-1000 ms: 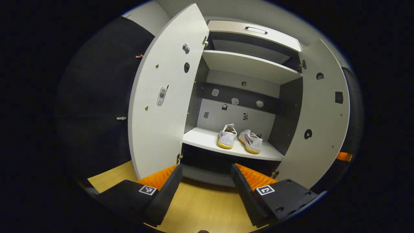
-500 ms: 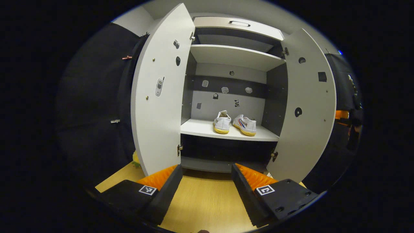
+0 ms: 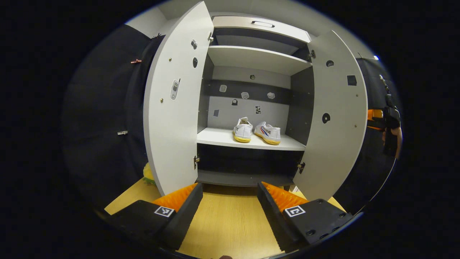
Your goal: Grab one shoe with the right hand and put it into the shoe cabinet, grab the other shoe with the left hand and put it into the shoe cabinet; then close the right door with the right hand and the left door with the left hand.
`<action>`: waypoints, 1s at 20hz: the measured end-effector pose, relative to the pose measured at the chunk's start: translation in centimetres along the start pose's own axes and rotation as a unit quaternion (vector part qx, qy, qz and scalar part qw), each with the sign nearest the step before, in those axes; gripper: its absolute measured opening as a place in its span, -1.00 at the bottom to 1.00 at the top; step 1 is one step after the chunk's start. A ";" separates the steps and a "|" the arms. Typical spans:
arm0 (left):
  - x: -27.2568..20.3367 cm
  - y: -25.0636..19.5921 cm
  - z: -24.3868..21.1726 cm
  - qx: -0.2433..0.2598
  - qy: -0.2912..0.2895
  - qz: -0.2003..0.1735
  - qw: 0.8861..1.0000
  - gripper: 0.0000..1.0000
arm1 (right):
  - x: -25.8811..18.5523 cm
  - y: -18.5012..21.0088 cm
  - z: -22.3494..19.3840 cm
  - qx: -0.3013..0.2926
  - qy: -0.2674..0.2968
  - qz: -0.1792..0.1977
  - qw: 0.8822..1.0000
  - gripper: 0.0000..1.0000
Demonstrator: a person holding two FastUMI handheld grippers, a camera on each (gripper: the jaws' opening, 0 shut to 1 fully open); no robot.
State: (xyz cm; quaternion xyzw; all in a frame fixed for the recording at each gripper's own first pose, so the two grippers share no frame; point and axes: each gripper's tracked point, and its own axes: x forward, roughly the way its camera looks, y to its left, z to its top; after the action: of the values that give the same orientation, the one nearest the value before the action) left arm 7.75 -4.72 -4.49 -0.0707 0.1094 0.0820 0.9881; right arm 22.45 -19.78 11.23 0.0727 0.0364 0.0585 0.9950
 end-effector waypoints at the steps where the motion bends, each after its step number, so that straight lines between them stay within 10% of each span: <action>1: -0.1 0.5 0.1 -0.001 0.000 0.002 1.000 0.91 | -0.2 -0.2 -0.2 0.006 0.001 -0.012 1.000 0.96; 9: -0.6 3.5 0.6 -0.023 -0.007 0.017 1.000 0.90 | -1.0 3.1 -0.2 -0.029 -0.011 -0.024 0.999 0.96; 20: -1.4 9.5 1.0 -0.018 -0.013 0.050 0.999 0.90 | 0.6 17.0 -4.2 -0.003 0.010 0.079 0.997 0.96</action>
State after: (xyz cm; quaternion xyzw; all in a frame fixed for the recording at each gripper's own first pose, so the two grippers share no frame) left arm 4.86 4.55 -4.36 -0.0816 0.0987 0.1336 0.9827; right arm 20.79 -2.46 9.59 0.0716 0.0406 0.1382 0.9870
